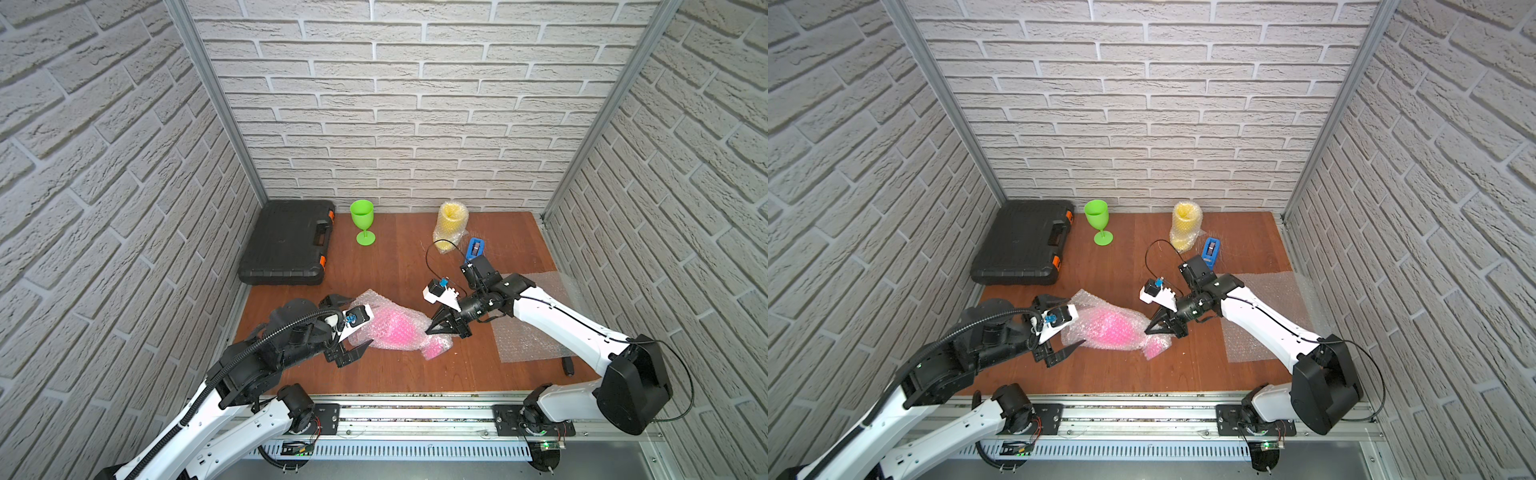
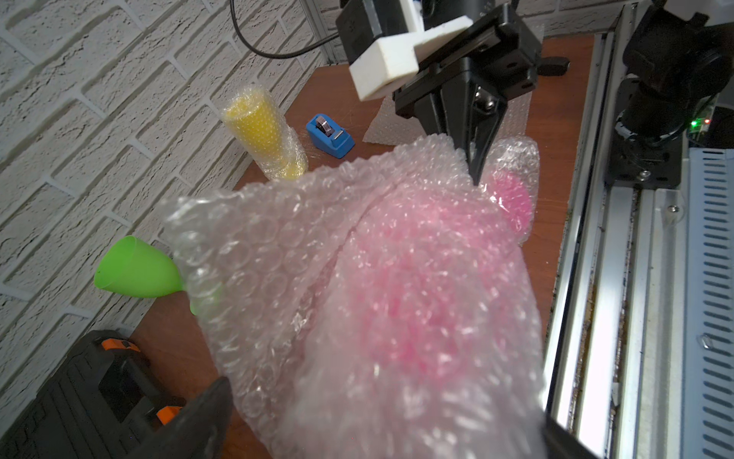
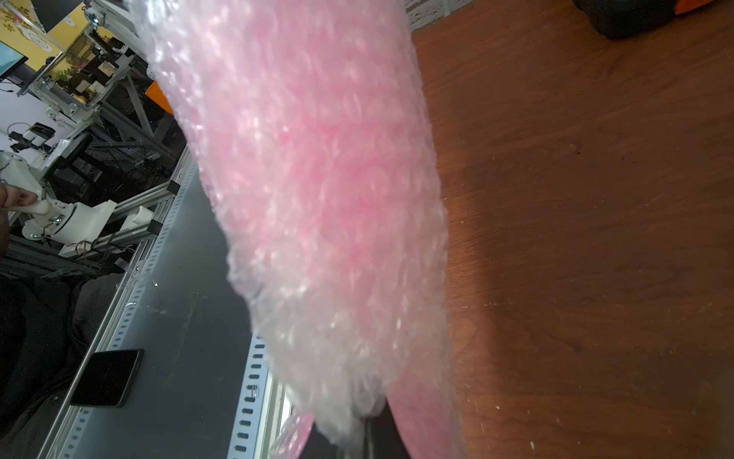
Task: Wrap wine glasses in bubble wrap
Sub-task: Wrap the wine glass in bubble wrap.
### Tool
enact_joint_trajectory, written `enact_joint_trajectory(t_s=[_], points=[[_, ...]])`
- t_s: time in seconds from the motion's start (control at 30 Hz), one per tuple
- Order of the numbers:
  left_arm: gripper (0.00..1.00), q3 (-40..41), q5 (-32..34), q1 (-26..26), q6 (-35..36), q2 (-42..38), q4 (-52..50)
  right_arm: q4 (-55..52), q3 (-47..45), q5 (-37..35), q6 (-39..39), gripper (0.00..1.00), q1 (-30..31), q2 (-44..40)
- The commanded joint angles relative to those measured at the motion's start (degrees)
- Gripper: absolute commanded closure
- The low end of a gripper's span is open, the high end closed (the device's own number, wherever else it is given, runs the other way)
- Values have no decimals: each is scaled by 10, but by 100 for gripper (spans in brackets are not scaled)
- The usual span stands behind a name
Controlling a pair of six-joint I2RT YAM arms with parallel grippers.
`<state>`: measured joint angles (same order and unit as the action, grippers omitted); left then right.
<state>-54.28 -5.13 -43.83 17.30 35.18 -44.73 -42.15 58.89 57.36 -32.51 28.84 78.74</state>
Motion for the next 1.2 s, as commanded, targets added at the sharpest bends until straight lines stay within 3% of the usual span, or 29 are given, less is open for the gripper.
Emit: enact_joint_trajectory(t_s=[0.0, 0.3, 0.57, 0.63, 0.77, 1.0, 1.1, 1.17], points=[[2, -12, -32, 30, -14, -5, 28, -21, 5, 33, -43, 97, 6, -24], [2, -18, -198, 78, 5, 9, -1, -69, 20, 57, -97, 97, 7, -24], [2, -21, -266, 83, 13, 25, -7, -110, 32, 75, -140, 97, 8, -11], [11, -26, -271, 85, 18, 25, -11, -105, 31, 64, -133, 97, 8, -10], [54, -29, -268, 88, 19, 17, -13, -69, 20, 39, -99, 97, 9, -7], [90, -44, -322, 89, 34, 48, -45, 71, -28, 3, 16, 91, 29, -11], [100, -71, -325, 89, 38, 84, -71, 145, -62, -29, 62, 73, 42, -10], [100, -99, -305, 89, 44, 109, -100, 187, -83, -58, 86, 59, 46, -10]])
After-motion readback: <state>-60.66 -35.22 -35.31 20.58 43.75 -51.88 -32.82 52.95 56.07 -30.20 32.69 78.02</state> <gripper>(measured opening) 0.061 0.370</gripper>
